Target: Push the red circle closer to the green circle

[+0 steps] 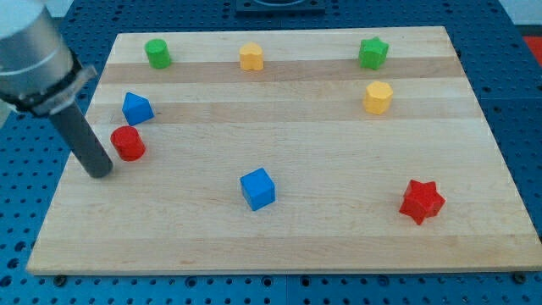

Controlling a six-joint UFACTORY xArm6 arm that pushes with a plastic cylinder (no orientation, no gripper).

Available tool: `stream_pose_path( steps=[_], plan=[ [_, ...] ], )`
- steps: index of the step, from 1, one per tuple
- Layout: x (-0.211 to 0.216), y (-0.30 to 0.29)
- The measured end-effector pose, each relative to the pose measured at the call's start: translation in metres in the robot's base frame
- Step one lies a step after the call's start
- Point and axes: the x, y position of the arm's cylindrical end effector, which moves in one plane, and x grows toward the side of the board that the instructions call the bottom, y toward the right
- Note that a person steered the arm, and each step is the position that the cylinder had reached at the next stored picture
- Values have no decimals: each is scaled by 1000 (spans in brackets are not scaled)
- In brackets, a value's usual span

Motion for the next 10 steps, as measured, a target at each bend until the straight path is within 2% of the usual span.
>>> stream_pose_path(
  steps=[1,2,4,5,6,7,8,10],
  plan=[
    [-14,20],
    [-15,71],
    [-58,142],
    [-102,138],
    [-65,141],
    [-45,132],
    [-70,81],
    [-142,82]
  ],
)
